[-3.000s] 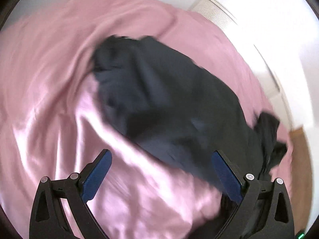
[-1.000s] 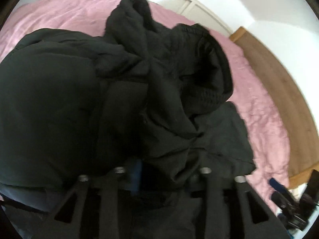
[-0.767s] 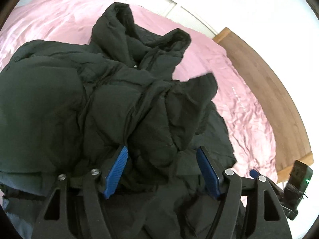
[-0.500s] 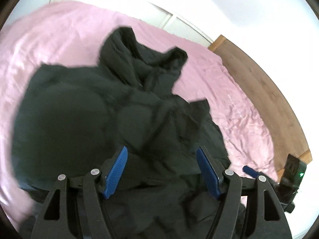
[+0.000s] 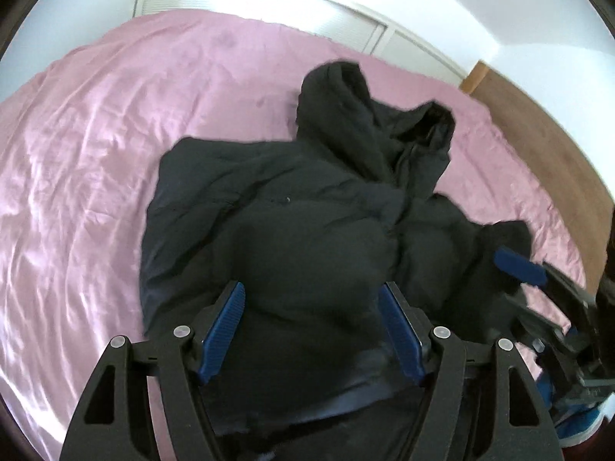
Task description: Fold large clothes
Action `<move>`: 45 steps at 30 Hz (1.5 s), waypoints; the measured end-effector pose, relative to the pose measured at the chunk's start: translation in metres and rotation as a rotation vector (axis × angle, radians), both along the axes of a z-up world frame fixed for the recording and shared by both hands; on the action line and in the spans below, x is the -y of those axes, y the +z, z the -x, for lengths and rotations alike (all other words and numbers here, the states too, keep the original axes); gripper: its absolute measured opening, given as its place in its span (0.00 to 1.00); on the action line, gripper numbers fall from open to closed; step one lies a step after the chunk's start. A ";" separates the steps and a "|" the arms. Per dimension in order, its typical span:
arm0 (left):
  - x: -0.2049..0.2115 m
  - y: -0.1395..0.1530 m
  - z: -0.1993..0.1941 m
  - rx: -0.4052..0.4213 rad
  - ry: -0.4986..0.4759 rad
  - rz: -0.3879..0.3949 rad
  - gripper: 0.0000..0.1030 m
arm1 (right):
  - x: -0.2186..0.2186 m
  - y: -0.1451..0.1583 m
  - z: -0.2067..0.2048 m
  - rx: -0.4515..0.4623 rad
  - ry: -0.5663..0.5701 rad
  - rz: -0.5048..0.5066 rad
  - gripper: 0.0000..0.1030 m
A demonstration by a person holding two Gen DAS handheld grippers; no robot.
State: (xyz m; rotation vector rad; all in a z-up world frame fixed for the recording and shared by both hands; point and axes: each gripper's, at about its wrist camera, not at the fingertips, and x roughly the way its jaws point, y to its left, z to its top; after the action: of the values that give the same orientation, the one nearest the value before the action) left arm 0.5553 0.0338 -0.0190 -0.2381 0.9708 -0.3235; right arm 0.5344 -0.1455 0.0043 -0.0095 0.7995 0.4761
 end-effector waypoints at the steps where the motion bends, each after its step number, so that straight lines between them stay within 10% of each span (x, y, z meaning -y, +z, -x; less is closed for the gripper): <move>1: 0.003 -0.010 -0.004 -0.015 -0.007 -0.024 0.68 | 0.001 -0.008 -0.006 -0.010 -0.016 0.019 0.80; 10: 0.022 -0.071 -0.020 -0.106 -0.054 -0.092 0.69 | 0.045 -0.094 -0.033 -0.149 -0.099 0.104 0.79; 21: 0.028 0.019 -0.019 0.033 -0.045 -0.069 0.73 | 0.045 -0.022 -0.014 -0.029 -0.027 0.082 0.80; 32: 0.042 -0.067 -0.061 -0.095 -0.009 -0.150 0.73 | 0.071 -0.099 -0.053 -0.168 -0.079 0.098 0.80; 40: 0.034 -0.028 -0.044 -0.030 -0.015 -0.086 0.76 | 0.078 -0.069 -0.037 -0.128 -0.044 0.084 0.82; 45: 0.042 -0.053 -0.045 -0.096 -0.027 -0.205 0.81 | 0.101 -0.081 -0.034 -0.168 -0.041 0.113 0.82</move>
State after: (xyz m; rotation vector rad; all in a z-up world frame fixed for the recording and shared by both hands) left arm 0.6006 -0.0087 -0.0722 -0.0540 1.0950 -0.2365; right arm 0.5688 -0.2463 -0.0763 -0.0585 0.9888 0.3955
